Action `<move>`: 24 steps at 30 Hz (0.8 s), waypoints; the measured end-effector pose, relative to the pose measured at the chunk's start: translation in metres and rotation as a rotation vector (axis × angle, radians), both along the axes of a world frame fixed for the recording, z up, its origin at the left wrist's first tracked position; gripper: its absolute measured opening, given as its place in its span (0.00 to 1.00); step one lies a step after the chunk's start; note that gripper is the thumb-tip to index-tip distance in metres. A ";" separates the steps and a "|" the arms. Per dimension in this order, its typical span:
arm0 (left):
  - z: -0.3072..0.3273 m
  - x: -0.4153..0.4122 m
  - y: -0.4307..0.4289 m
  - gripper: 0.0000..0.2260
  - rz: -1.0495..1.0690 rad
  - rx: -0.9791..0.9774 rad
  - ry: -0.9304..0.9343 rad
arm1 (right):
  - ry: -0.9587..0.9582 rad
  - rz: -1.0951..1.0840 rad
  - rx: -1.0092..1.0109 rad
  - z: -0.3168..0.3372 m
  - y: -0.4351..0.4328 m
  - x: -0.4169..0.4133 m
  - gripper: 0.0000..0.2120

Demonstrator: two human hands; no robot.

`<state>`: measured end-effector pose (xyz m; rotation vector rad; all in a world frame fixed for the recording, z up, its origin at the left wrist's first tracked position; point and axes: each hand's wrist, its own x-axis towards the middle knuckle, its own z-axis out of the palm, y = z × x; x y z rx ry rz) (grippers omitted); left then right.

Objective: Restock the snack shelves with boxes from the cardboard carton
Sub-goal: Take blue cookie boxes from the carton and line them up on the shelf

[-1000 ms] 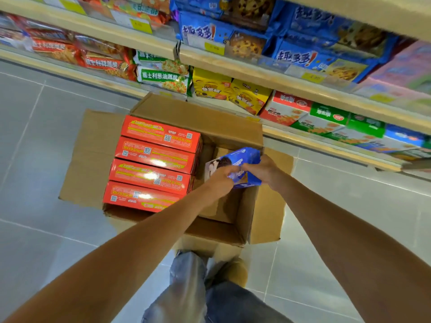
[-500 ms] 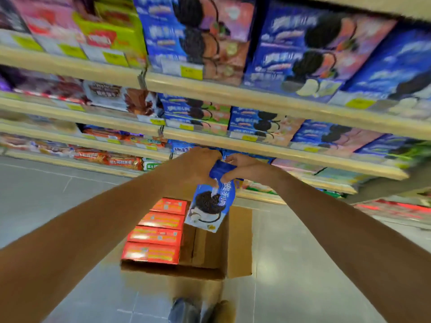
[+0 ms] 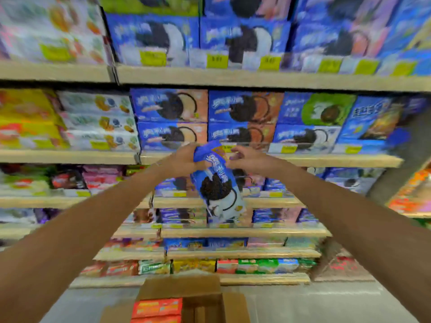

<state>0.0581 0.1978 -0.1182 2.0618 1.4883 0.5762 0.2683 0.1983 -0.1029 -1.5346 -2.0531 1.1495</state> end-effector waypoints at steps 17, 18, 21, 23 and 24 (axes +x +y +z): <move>0.209 0.003 0.012 0.16 0.283 0.250 -0.954 | 0.168 -0.412 0.463 0.194 -0.003 0.051 0.28; 0.214 0.004 0.019 0.12 0.306 0.233 -1.025 | 0.200 -0.417 0.463 0.199 0.004 0.052 0.29; 0.228 0.009 0.032 0.11 0.320 0.205 -1.175 | 0.228 -0.420 0.522 0.218 0.021 0.050 0.26; 0.236 0.013 0.046 0.10 0.340 0.219 -1.188 | 0.283 -0.401 0.543 0.231 0.034 0.047 0.25; 0.240 0.015 0.054 0.11 0.354 0.249 -1.183 | 0.288 -0.384 0.551 0.238 0.043 0.047 0.23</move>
